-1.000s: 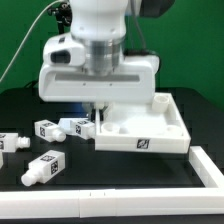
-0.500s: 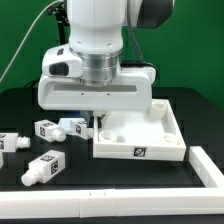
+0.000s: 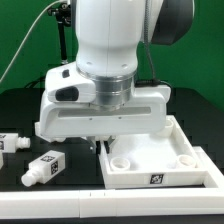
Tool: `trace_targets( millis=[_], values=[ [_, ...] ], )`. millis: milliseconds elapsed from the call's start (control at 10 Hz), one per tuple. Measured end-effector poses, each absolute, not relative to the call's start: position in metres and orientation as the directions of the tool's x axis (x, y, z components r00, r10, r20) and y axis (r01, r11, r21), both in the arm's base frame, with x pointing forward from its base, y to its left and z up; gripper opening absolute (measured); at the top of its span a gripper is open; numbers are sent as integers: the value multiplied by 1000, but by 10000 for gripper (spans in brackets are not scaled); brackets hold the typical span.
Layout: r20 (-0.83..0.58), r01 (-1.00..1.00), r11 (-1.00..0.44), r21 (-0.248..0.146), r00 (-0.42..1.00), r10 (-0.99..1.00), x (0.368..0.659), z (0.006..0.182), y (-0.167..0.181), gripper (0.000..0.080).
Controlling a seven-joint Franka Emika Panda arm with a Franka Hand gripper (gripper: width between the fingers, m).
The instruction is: Assemble one leg
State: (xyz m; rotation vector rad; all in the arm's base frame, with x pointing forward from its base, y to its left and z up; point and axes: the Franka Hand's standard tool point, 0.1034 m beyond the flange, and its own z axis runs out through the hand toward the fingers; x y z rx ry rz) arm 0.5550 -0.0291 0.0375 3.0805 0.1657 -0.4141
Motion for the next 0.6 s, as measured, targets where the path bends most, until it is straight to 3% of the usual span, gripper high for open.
trace_targets(
  millis=[400,600],
  values=[
    [-267,104,-994,16,959,96,556,36,-28,54],
    [-262,-10,-998,60,965,-25,579,30,-21,54]
  ],
)
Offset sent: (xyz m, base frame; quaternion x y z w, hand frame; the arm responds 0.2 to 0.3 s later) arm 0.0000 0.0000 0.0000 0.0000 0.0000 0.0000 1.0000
